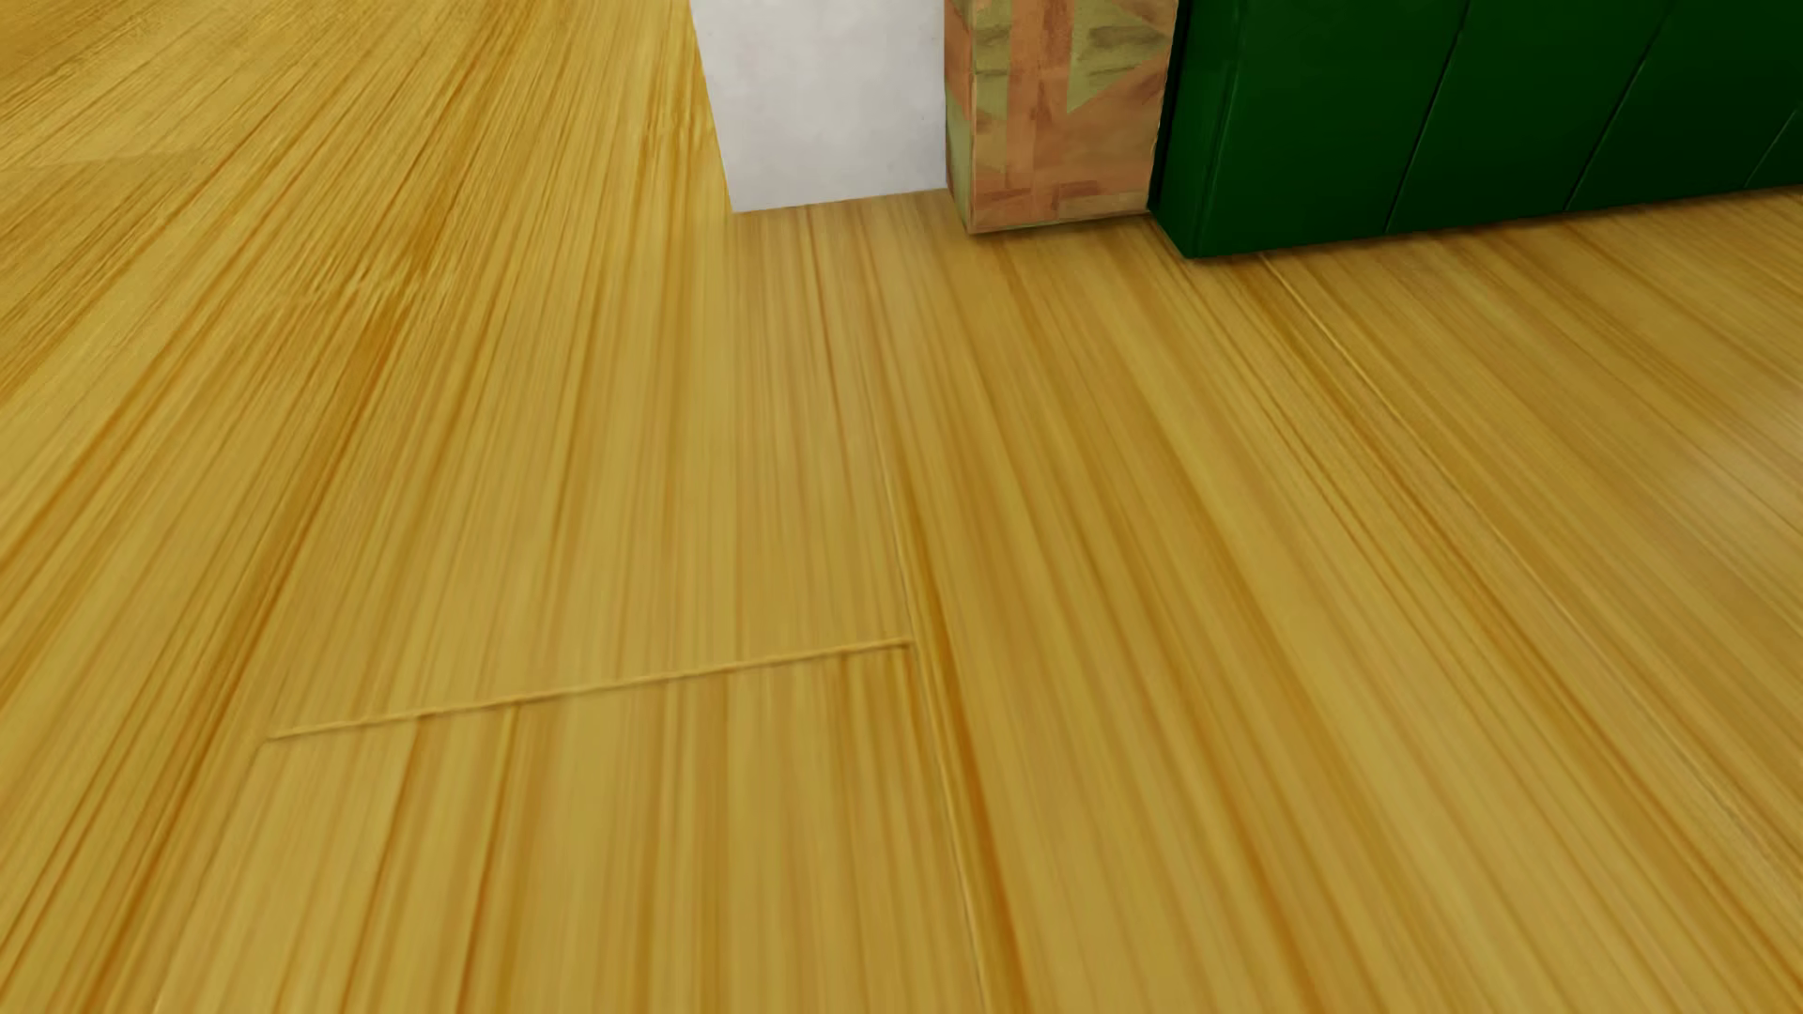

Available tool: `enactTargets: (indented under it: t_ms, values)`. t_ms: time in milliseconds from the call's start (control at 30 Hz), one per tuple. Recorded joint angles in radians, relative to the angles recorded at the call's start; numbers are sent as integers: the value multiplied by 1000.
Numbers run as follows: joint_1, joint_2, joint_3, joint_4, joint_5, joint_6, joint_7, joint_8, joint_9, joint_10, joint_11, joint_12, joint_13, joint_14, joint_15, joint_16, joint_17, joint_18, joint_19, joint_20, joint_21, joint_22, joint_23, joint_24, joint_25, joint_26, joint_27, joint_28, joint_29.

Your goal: Wait

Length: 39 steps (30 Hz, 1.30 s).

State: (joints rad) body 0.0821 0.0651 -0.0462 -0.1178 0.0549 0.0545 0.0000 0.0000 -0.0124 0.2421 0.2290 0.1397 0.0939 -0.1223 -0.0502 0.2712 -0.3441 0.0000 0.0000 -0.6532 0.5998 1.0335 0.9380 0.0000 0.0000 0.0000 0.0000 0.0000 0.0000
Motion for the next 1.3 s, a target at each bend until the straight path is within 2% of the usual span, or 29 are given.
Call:
enactTargets:
  t_ms: [467,1300]
  values:
    - [-2,-11,-2,0,0,11,0,0,-2,-3,7,-7,-4,1,-7,-7,6,0,0,-10,10,-3,15,0,0,0,0,0,0]
    - [1,-14,-2,-2,2,0,0,0,-3,-19,2,-12,-9,10,-13,-1,5,0,0,-16,20,-8,6,0,0,0,0,0,0]
